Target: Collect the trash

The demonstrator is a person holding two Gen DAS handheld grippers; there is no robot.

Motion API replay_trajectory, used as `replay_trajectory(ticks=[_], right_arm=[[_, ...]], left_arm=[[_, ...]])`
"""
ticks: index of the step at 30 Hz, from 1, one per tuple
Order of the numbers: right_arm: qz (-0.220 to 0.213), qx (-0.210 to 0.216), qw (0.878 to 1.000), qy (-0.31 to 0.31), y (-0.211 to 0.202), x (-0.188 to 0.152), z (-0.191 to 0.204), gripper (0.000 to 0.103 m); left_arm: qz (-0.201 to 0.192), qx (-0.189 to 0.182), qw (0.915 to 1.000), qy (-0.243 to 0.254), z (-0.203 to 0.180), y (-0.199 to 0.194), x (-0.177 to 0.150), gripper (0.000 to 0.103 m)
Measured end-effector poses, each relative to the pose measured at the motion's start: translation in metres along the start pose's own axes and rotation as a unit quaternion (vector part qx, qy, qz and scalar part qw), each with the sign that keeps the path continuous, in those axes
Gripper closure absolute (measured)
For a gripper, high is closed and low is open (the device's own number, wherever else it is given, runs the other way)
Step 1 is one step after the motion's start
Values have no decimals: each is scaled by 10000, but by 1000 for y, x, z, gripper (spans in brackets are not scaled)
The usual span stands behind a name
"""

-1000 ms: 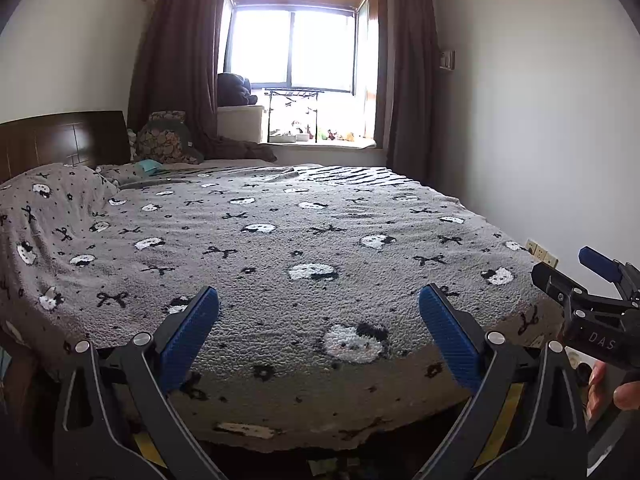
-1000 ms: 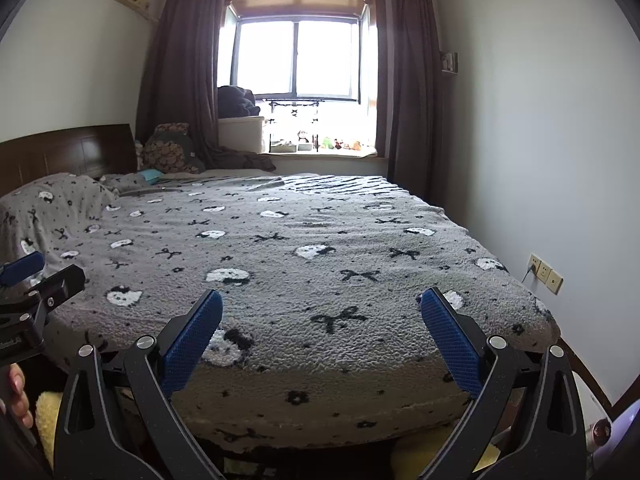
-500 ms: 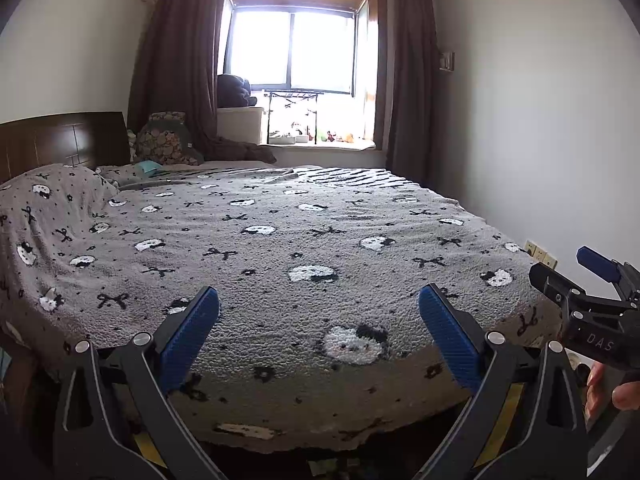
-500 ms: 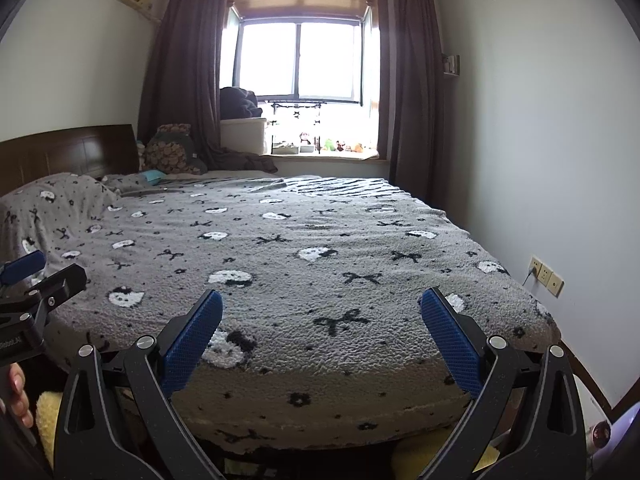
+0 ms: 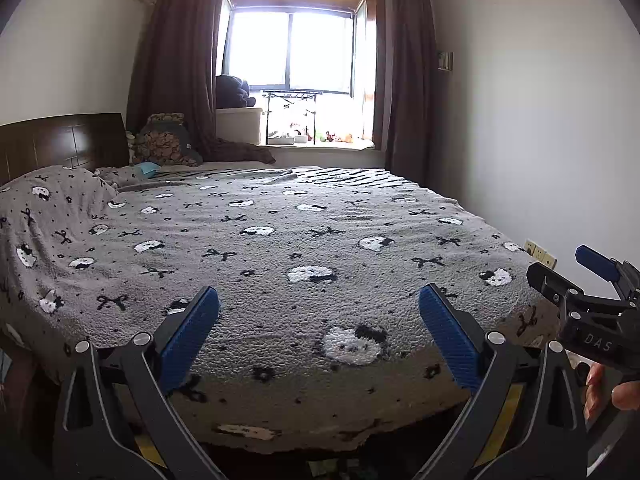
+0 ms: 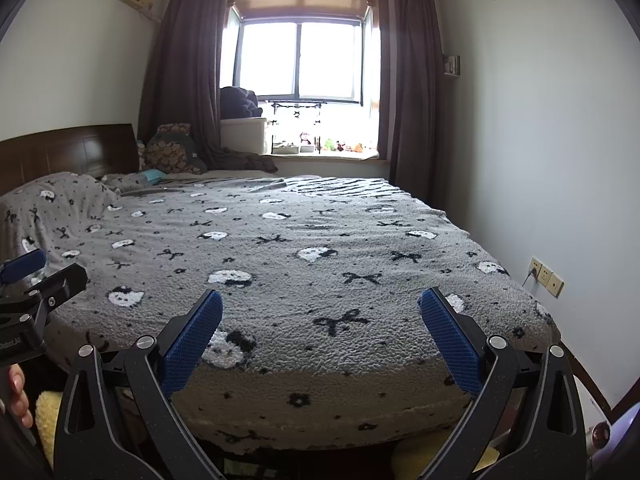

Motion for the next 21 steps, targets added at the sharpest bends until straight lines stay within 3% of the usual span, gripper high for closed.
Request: replay_trajectory(ticks=[21], right_arm=[[24, -8, 10000, 4, 0, -2, 1, 3]], left_arm=[[30, -1, 10000, 10, -1, 0, -2, 8]])
Point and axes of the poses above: each gripper's, at about its wrist camera, not at the fingertips, and y roughly the way its jaws point, z to its left, x to its top, the point moved 10 cm from there along y, roughly the way its jaws point, and after that the axes turned 10 degrees about x, right-handed, at the moved point
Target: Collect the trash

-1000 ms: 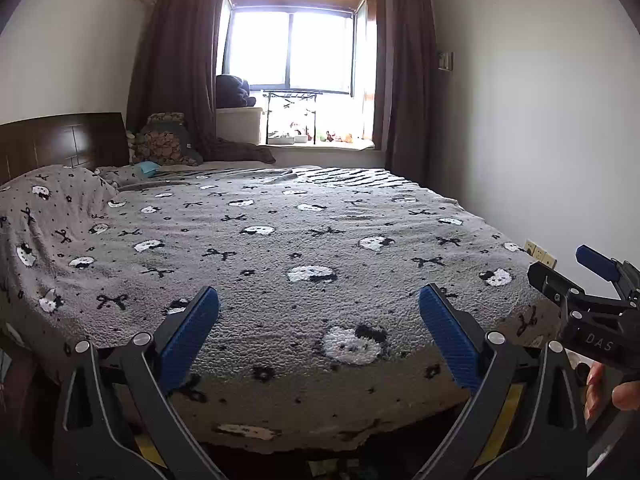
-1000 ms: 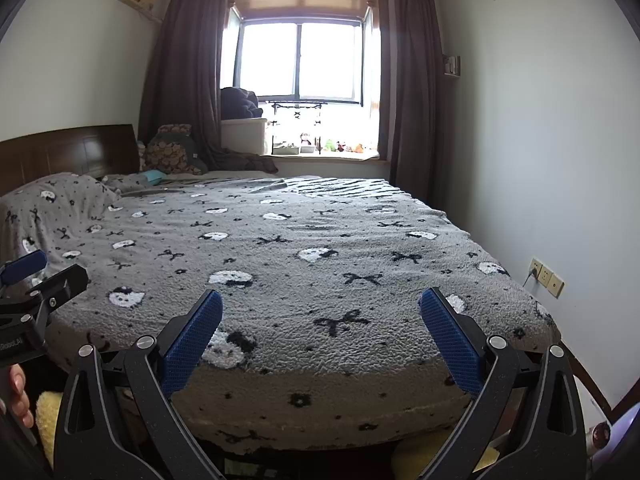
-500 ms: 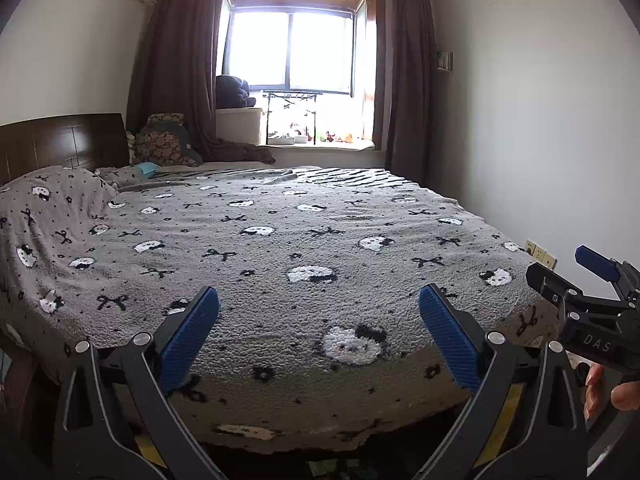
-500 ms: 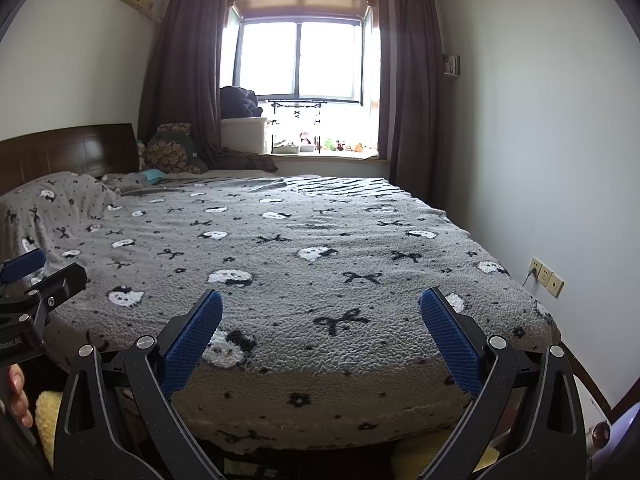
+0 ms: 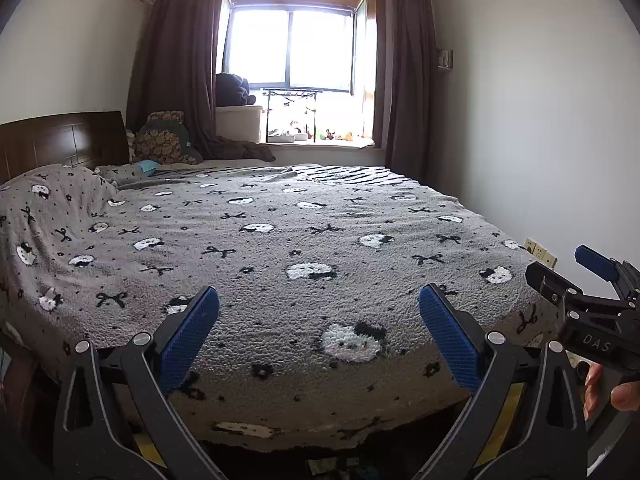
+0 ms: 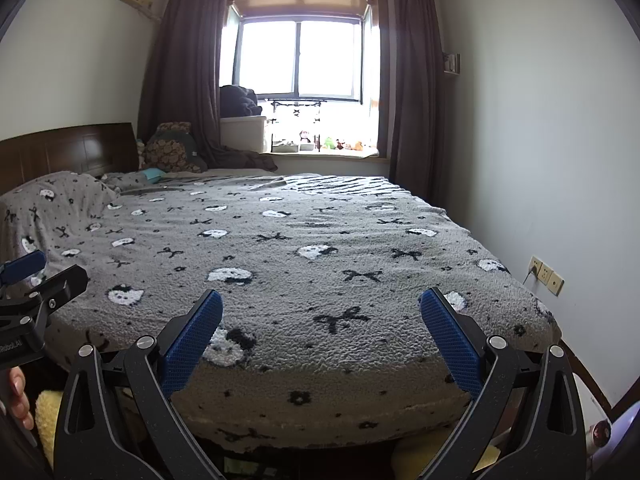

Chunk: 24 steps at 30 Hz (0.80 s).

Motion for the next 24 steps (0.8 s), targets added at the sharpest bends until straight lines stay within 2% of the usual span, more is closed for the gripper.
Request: replay_trajectory(ticks=[24], right_arm=[[10, -36, 10000, 13, -1, -2, -1, 3]], left_arm=[[-58, 101, 9998, -135, 5, -5, 3, 8]])
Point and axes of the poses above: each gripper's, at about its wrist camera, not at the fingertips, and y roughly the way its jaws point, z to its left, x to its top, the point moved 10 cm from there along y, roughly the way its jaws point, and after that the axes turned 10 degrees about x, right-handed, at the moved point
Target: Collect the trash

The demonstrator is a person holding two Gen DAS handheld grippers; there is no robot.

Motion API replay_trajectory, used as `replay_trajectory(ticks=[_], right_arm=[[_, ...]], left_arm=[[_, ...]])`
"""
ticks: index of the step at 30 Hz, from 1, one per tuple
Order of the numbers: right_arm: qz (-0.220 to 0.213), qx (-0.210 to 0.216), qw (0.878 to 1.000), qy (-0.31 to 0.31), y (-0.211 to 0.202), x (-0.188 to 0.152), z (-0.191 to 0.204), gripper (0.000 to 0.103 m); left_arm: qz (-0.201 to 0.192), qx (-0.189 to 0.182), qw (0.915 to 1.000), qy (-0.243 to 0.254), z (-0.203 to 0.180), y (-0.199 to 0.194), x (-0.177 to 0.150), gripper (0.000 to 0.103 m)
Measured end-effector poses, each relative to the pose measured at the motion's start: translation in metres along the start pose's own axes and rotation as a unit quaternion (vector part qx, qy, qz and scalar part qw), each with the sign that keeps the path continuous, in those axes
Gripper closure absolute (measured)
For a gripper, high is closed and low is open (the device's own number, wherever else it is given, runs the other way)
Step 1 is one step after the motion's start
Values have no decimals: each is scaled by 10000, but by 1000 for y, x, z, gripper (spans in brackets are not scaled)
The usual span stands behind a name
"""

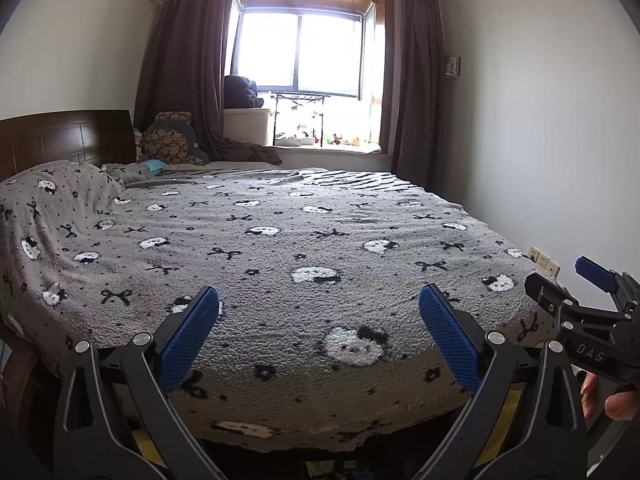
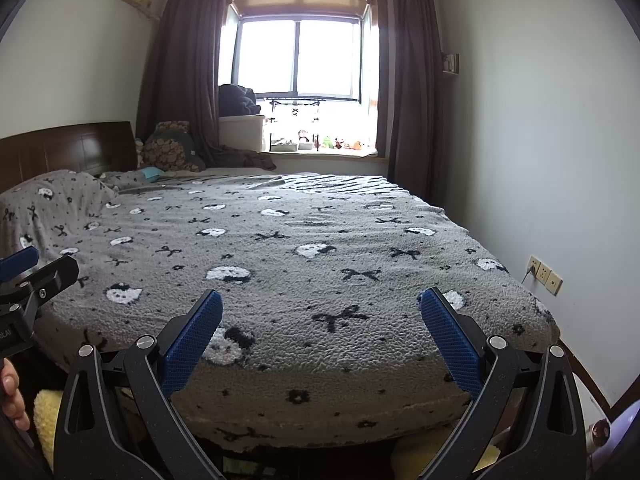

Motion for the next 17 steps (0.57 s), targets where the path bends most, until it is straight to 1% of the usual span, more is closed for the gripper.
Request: replay_trajectory(ticks=[17], right_arm=[[46, -1, 10000, -27, 2, -2, 2, 3]], left_arm=[[102, 45, 9999, -48, 4, 4, -2, 8]])
Point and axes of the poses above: each gripper's, at about its wrist camera, not at the fingertips, and y roughly the way its jaws point, z to its left, x to its top, the point moved 10 cm from there along y, roughly the way its jaws point, and after that the axes turned 10 degrees about x, right-handed, at the moved point
